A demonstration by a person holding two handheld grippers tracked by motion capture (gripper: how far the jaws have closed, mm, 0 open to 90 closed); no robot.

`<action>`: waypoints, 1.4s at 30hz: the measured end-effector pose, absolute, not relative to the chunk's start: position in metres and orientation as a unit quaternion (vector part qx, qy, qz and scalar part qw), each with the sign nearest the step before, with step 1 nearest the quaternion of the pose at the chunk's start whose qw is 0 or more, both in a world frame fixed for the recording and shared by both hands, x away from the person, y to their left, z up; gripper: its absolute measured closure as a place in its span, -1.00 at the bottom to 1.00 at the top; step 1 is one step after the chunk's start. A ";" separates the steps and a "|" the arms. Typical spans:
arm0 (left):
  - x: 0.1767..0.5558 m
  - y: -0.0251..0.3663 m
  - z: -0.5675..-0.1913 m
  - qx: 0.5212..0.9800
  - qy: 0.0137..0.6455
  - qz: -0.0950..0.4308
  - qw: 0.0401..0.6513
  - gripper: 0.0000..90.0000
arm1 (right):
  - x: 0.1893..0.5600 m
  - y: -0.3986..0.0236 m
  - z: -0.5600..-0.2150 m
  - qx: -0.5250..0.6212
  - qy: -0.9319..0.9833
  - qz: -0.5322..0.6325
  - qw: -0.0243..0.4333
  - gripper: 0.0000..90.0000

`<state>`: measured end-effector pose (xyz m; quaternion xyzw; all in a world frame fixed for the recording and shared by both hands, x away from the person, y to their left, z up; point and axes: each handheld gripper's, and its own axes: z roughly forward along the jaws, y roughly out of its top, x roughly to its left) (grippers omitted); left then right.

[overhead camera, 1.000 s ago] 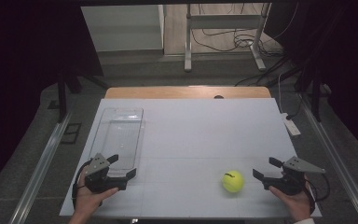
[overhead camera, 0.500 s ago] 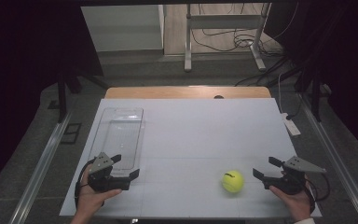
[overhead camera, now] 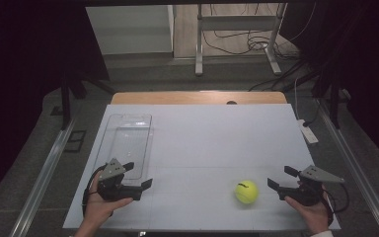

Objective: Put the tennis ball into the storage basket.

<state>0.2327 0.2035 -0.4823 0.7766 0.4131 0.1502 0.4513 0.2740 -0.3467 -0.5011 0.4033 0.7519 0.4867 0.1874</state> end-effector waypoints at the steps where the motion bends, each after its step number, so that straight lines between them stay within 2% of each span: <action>1: 0.233 0.203 -0.482 0.777 0.413 0.149 0.451 -0.76 | 0.274 -0.347 -0.501 0.403 0.752 0.487 0.187 -0.73; 42: 0.251 0.151 -0.466 0.812 0.354 0.109 0.452 -0.76 | 0.275 -0.348 -0.503 0.405 0.752 0.485 0.186 -0.71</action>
